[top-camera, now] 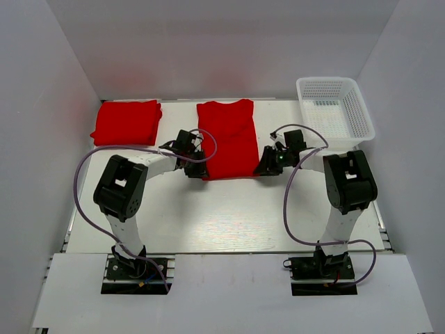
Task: Fold and stack the t-shirts
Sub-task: Grab one side of the 2/3 rectangular tshirt with both arms
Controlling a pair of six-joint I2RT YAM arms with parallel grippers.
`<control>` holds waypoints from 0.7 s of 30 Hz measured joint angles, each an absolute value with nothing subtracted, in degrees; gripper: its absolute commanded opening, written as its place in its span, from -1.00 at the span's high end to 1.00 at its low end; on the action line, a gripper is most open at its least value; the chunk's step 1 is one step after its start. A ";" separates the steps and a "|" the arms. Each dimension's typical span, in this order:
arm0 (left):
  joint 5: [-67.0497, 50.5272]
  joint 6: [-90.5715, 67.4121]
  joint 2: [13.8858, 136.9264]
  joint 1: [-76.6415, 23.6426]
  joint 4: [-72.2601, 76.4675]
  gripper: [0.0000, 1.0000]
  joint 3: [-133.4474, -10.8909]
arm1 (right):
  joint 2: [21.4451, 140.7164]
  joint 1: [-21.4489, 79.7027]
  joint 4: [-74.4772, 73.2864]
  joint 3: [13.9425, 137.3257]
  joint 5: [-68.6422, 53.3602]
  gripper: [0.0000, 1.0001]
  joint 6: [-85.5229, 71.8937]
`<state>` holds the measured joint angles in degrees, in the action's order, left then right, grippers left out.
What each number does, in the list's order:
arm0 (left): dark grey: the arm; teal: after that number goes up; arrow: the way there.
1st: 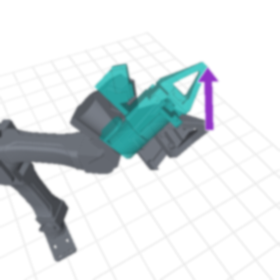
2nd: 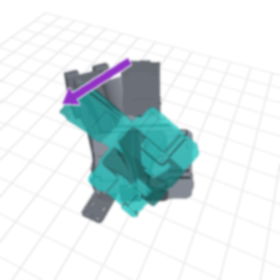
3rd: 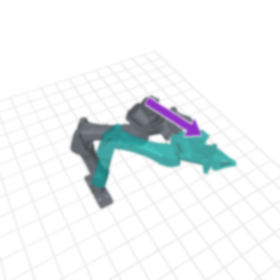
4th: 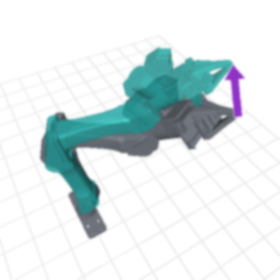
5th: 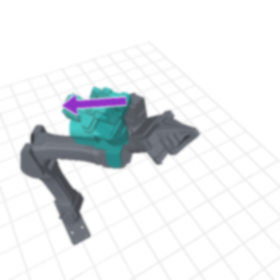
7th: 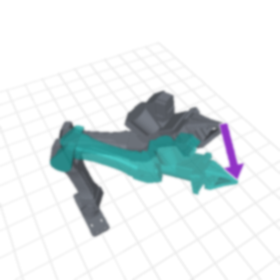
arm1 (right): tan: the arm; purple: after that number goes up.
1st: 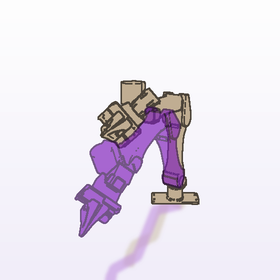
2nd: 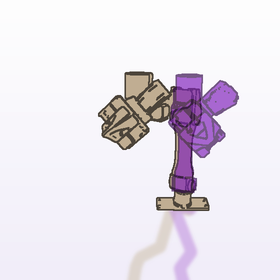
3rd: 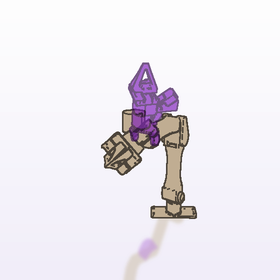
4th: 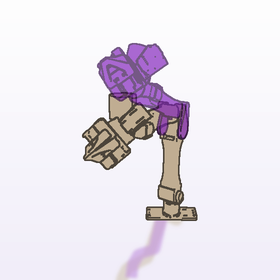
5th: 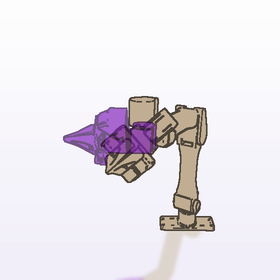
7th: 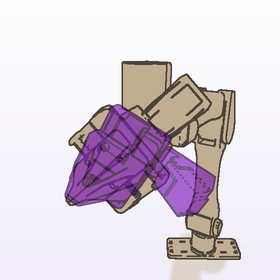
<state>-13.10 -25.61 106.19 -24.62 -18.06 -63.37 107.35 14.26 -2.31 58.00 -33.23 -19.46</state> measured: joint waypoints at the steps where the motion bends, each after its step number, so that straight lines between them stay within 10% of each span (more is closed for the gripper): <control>1: -13.15 -25.61 106.19 -24.69 -17.72 0.72 -63.07 | 107.81 14.31 -2.28 58.00 -33.08 0.73 -20.34; 3: -13.13 -25.43 106.17 -24.91 -17.10 1.00 -62.52 | 108.64 14.41 -2.42 57.98 -33.04 0.91 -20.21; 21: -20.86 -30.15 76.60 -32.45 -25.69 1.00 -44.34 | 72.60 18.09 -16.69 36.95 -29.82 1.00 -20.60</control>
<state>-20.86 -30.15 76.60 -32.45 -25.69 -44.34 72.60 18.09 -16.69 36.95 -29.82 -20.60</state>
